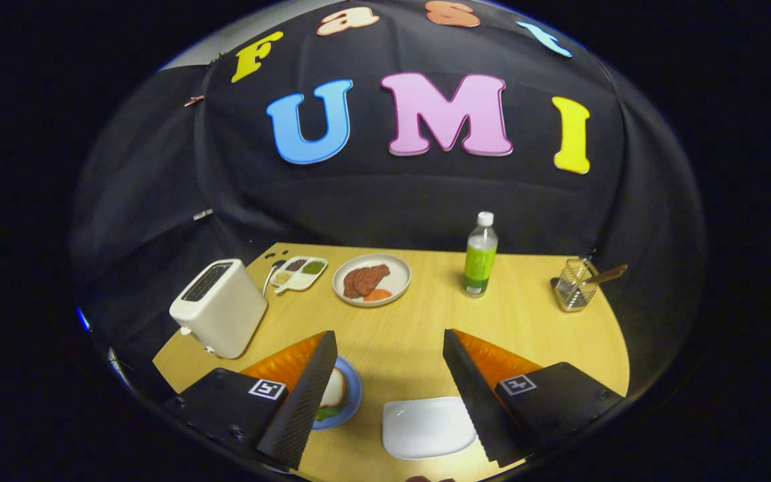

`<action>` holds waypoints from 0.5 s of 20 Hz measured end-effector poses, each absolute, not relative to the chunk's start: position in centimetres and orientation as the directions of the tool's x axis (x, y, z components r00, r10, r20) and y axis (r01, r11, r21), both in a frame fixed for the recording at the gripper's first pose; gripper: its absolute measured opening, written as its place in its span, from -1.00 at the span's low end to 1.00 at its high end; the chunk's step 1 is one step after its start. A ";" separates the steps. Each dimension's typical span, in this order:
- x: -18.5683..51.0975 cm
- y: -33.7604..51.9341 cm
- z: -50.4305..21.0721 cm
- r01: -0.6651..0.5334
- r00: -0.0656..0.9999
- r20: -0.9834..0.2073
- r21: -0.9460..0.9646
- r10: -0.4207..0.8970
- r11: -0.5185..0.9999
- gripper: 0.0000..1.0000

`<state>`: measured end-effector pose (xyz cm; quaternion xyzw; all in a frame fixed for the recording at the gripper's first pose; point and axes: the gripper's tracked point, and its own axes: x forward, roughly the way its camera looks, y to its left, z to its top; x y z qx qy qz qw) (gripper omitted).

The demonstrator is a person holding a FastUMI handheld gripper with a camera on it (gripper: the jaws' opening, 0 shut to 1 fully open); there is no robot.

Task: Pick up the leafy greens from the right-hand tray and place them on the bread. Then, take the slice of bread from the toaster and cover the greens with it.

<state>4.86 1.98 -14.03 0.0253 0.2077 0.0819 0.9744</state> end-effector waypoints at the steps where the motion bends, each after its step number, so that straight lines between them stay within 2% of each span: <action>1: 4.5 0.8 -12.6 -0.134 0.913 -0.377 0.075 0.153 0.988 0.98; 7: 2.1 -7.4 -4.1 -0.021 0.981 -0.193 0.057 0.032 0.998 0.98; 10: 0.9 -10.8 -2.3 0.006 0.989 -0.146 0.054 0.002 0.999 0.98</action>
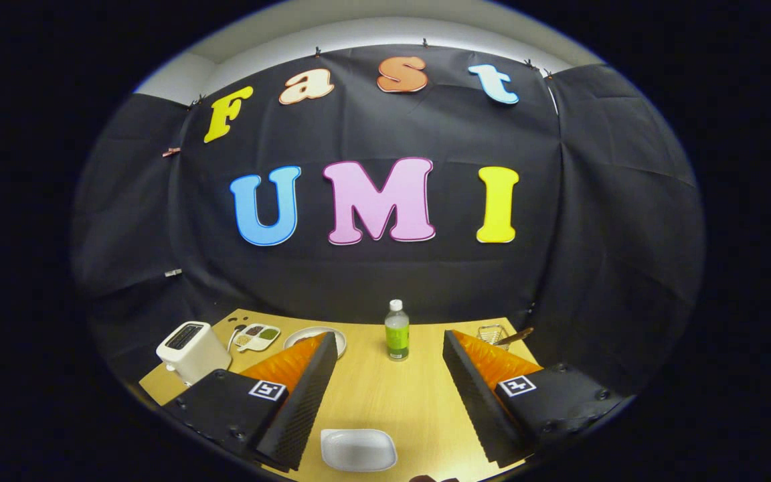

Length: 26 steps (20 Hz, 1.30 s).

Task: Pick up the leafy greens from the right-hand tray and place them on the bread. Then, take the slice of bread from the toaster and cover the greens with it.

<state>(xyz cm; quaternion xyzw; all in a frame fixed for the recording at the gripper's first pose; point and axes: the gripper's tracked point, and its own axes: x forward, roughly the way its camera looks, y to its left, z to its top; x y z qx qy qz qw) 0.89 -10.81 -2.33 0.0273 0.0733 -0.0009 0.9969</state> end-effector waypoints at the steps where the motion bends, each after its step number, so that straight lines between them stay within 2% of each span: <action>1: 0.6 -11.6 -2.2 0.009 0.991 -0.136 0.061 -0.001 0.998 0.98; 8: 0.6 -14.0 -2.7 -0.002 0.993 -0.116 0.127 0.017 0.992 0.97; 20: 0.1 -10.1 -5.5 -0.104 0.971 -0.199 0.157 0.134 0.982 0.97; 26: 0.4 -9.4 -6.5 -0.113 0.960 -0.236 0.155 0.148 0.981 0.98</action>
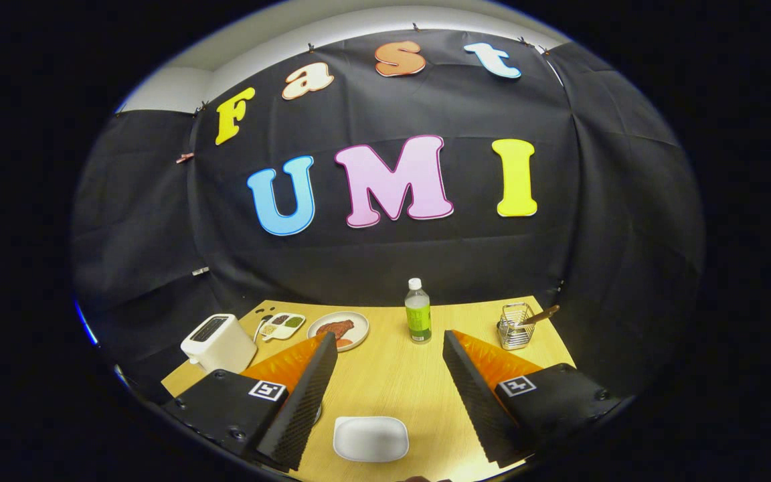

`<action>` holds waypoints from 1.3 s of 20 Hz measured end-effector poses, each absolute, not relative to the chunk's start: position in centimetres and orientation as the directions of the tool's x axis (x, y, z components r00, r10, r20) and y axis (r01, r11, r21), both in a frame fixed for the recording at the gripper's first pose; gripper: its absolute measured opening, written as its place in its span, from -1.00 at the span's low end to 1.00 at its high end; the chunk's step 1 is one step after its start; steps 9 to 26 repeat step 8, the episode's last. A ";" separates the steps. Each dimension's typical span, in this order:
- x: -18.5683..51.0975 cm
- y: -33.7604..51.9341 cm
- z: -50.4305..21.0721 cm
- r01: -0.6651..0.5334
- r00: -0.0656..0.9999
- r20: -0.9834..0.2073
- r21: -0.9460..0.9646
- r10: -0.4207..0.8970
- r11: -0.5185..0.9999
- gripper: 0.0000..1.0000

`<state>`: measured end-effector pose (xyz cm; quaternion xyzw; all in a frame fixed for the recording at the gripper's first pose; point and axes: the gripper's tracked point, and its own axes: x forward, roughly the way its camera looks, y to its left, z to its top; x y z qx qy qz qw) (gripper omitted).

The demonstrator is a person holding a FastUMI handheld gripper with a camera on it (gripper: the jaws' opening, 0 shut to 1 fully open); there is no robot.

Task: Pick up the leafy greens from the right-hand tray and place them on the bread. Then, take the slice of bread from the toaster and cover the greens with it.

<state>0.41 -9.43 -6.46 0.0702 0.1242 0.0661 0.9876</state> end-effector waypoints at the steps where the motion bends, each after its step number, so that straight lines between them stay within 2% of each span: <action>1: 0.6 -9.3 -6.5 -0.115 0.960 -0.237 0.155 0.150 0.981 0.98; 26: 0.7 -9.1 -6.2 -0.126 0.960 -0.229 0.154 0.159 0.980 0.98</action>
